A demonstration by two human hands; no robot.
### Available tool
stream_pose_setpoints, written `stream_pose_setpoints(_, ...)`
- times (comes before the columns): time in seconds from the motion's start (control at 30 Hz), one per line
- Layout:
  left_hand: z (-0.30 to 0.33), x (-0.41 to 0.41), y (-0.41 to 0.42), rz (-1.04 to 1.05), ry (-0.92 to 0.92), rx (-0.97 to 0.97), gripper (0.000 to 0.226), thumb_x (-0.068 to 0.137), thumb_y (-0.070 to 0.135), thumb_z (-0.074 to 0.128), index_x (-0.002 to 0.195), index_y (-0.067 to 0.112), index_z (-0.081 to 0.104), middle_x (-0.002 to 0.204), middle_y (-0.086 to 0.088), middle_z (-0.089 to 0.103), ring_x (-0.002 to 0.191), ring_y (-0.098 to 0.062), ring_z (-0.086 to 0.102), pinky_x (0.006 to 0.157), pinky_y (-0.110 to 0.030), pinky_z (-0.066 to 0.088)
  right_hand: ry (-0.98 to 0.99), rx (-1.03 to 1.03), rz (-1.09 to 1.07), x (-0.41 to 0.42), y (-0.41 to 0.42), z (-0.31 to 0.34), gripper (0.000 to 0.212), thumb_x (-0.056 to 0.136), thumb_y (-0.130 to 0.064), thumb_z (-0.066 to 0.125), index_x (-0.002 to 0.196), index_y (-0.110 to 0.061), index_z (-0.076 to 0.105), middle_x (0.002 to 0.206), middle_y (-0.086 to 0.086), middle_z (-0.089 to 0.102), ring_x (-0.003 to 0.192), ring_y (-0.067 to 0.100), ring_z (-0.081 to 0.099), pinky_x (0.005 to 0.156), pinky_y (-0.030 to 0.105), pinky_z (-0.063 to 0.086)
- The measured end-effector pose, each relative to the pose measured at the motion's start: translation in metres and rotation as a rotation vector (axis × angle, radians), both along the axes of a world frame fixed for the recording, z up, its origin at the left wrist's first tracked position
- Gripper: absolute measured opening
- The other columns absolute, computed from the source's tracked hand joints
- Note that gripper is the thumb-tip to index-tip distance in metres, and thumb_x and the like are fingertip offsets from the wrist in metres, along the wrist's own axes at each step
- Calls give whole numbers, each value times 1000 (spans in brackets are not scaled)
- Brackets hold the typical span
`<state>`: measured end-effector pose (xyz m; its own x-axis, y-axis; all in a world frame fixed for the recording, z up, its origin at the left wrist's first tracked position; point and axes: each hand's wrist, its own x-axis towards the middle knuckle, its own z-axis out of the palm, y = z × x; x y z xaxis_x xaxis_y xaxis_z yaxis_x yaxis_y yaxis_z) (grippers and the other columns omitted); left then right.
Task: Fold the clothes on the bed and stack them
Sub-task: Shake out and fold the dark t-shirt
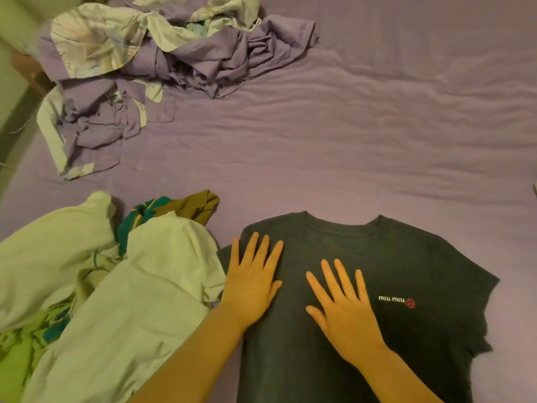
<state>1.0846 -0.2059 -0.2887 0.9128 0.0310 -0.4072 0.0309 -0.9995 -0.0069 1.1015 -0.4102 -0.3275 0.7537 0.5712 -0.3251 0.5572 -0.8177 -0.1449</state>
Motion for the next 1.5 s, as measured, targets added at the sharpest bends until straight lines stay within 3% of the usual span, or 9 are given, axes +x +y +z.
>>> stream_pose_setpoints(0.17,8,0,57,154,-71,-80,91,91,50,51,151,20,-12,155,-7,21,142,-25,20,117,-49,6,26,4,-12,-3,42,6,69,92,-61,9,141,-21,38,146,17,39,138,37,25,107,59,17)
stream_pose_setpoints(0.33,3,3,78,234,-1,-138,75,88,54,54,147,22,22,129,-4,54,125,-25,41,111,-43,19,7,14,127,6,89,6,67,86,-58,26,142,-23,38,147,15,40,137,39,30,103,66,29)
stream_pose_setpoints(0.43,2,3,86,213,-40,-92,38,87,60,49,103,26,56,102,2,61,108,-21,48,97,-37,29,6,-22,88,13,103,5,69,85,-61,26,141,-23,41,147,15,40,135,40,34,99,69,29)
stream_pose_setpoints(0.6,-4,1,90,337,-146,-366,21,92,43,51,95,22,50,98,3,58,105,-18,48,101,-36,27,-10,-51,72,15,110,1,70,86,-63,25,144,-25,31,149,13,37,138,39,30,101,69,27)
stream_pose_setpoints(0.87,-11,19,94,21,-335,-3,31,81,48,67,95,20,63,61,2,62,74,-22,62,87,-36,26,-63,9,91,-2,116,-1,80,84,-75,25,148,-27,24,154,15,26,142,38,16,105,67,16)
stream_pose_setpoints(1.0,-11,20,101,121,-207,16,51,95,47,46,138,22,36,97,0,66,110,-24,52,107,-39,22,-21,-33,37,-1,131,-8,98,72,-88,22,147,-26,27,154,17,24,142,39,16,103,71,13)
stream_pose_setpoints(1.2,-9,1,82,-35,-289,25,74,63,40,81,128,16,58,127,-13,59,126,-35,50,106,-60,29,-11,-131,16,12,147,-2,111,61,-92,22,143,-29,-17,151,14,-25,142,36,-20,102,73,-4)
stream_pose_setpoints(1.37,-3,-48,38,-76,-202,-71,75,56,30,86,125,15,61,135,-15,55,132,-36,44,106,-62,30,16,-44,48,-12,100,10,77,84,-68,22,146,-23,31,153,12,29,143,33,17,109,63,22)
stream_pose_setpoints(1.5,-5,-106,-17,-127,-16,-109,65,85,30,65,144,19,38,155,-15,26,145,-36,10,112,-63,-4,13,-61,-26,-79,14,9,64,93,-61,15,146,-26,25,154,9,25,145,28,10,114,51,8)
